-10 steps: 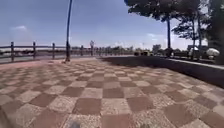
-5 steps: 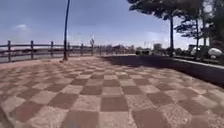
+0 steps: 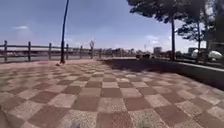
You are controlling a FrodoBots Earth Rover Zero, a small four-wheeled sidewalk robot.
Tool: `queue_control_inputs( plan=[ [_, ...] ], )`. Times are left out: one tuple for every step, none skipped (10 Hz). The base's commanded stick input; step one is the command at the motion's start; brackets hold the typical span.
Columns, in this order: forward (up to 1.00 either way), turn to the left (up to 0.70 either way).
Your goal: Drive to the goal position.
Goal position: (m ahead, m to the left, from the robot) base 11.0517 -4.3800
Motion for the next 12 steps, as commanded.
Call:
queue_control_inputs(
  plan=[
    [0.7,0.0],
    [0.7,0.0],
    [0.7,0.0],
    [0.7,0.0],
    [0.7,0.0],
    [0.7,0.0],
    [0.7,0.0],
    [0.7,0.0],
    [0.69,0.0],
    [0.7,0.0],
    [0.7,0.0],
    [0.7,0.0]
  ],
)
